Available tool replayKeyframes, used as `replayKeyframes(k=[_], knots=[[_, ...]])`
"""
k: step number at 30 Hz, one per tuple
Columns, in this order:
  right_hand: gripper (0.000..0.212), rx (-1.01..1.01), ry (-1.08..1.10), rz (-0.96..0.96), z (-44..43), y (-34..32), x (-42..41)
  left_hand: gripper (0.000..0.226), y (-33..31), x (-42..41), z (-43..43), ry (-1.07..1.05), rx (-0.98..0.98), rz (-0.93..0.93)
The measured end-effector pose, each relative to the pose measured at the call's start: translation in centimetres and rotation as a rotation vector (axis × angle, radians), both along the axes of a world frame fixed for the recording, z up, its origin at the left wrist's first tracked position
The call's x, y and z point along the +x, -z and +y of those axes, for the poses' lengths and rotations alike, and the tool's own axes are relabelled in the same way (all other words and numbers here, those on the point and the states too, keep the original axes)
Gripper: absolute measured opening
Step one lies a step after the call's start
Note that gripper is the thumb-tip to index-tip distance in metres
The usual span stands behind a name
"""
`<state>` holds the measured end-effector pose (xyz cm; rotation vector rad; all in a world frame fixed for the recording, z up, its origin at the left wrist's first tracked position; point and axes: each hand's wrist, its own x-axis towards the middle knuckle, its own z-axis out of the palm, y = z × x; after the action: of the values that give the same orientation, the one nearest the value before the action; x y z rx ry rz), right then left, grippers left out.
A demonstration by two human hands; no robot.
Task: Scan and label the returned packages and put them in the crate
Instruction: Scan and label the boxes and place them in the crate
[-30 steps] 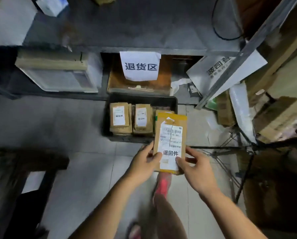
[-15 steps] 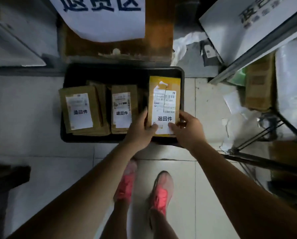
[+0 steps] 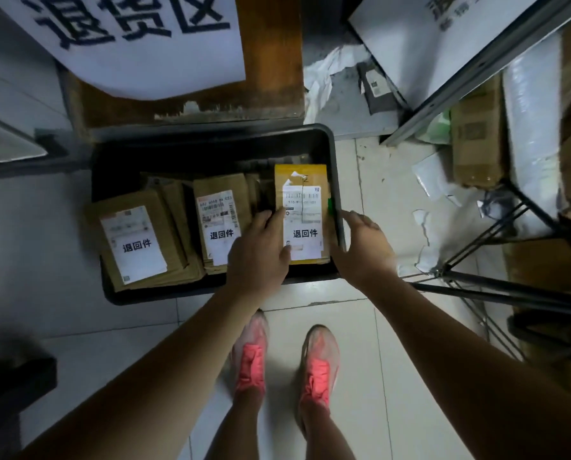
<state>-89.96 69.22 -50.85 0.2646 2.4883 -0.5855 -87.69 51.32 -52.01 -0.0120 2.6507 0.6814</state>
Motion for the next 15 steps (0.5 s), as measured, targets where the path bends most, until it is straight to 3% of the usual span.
replayKeyframes(k=[2,5,10,15], knots=[[0.053,0.117,-0.098,-0.035,0.9,-4.1,0.2,0.067,-3.9,-0.4,-0.3,0.140,-0.146,0.098],[0.069,0.210,-0.143,-0.056,2.4,-11.5,0.8,0.072,-10.9,-1.7,0.6,0.274,-0.308,0.102],[0.071,0.253,-0.008,-0.012,5.4,-25.6,4.2,0.071,-25.0,-2.5,4.5,0.476,-0.405,0.132],[0.071,0.250,0.151,0.072,9.5,-37.8,12.4,0.070,-38.5,1.7,8.8,0.645,-0.441,0.208]])
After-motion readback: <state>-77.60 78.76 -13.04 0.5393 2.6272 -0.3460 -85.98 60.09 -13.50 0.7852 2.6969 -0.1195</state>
